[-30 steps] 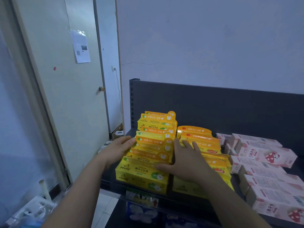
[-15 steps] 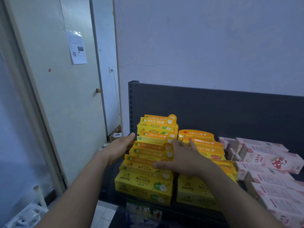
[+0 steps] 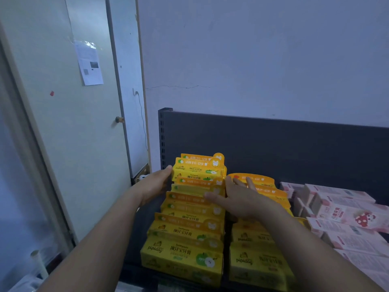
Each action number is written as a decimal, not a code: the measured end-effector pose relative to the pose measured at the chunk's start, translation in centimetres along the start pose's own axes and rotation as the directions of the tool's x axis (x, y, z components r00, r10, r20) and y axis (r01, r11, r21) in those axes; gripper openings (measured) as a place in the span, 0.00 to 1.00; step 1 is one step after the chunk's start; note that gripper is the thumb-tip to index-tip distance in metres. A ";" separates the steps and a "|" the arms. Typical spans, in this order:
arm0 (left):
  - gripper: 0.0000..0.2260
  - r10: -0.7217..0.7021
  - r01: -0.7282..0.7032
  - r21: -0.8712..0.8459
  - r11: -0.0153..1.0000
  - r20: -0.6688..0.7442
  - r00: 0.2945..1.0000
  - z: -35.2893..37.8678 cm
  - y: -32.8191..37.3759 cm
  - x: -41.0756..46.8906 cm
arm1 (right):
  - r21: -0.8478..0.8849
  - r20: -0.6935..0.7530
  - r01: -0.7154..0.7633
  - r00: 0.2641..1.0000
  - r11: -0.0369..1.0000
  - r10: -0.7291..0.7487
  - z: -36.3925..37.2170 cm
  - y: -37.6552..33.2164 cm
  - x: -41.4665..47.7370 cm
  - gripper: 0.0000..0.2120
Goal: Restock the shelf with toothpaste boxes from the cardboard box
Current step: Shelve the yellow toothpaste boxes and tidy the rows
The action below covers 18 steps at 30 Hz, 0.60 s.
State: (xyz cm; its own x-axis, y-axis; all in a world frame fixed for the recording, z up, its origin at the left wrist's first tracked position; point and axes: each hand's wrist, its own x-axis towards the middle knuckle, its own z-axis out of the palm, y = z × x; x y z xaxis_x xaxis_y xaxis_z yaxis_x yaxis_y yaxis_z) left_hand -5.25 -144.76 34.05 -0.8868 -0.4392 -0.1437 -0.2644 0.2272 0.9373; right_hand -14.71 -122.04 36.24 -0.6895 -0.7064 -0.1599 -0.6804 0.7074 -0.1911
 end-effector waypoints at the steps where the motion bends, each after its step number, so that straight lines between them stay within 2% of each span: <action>1: 0.19 0.006 -0.006 -0.001 1.000 -0.010 1.000 -0.1 0.1 0.3 | -0.002 -0.002 -0.013 1.000 1.000 0.013 -0.3 0.1 0.3 0.53; 8: 0.29 -0.064 0.064 0.018 0.998 0.033 0.997 0.0 0.1 3.2 | 0.045 0.070 -0.038 0.997 0.998 0.034 -1.2 -0.7 2.2 0.47; 14: 0.29 -0.095 0.094 0.038 0.995 0.036 0.995 0.3 0.3 3.6 | 0.129 0.039 0.032 0.999 0.991 -0.038 -0.5 0.7 4.0 0.47; 18: 0.29 -0.100 0.099 0.025 0.995 0.046 0.994 -0.1 0.3 3.8 | 0.145 -0.026 0.010 1.000 0.989 -0.006 -0.5 2.2 5.1 0.48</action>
State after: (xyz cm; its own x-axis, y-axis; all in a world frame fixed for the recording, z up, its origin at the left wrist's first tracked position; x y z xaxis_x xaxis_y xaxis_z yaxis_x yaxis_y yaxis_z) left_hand -8.70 -146.44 33.77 -0.8724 -0.4195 -0.2510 -0.3600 0.2040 0.9104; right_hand -19.86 -124.12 35.45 -0.6912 -0.7101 -0.1337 -0.6441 0.6894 -0.3314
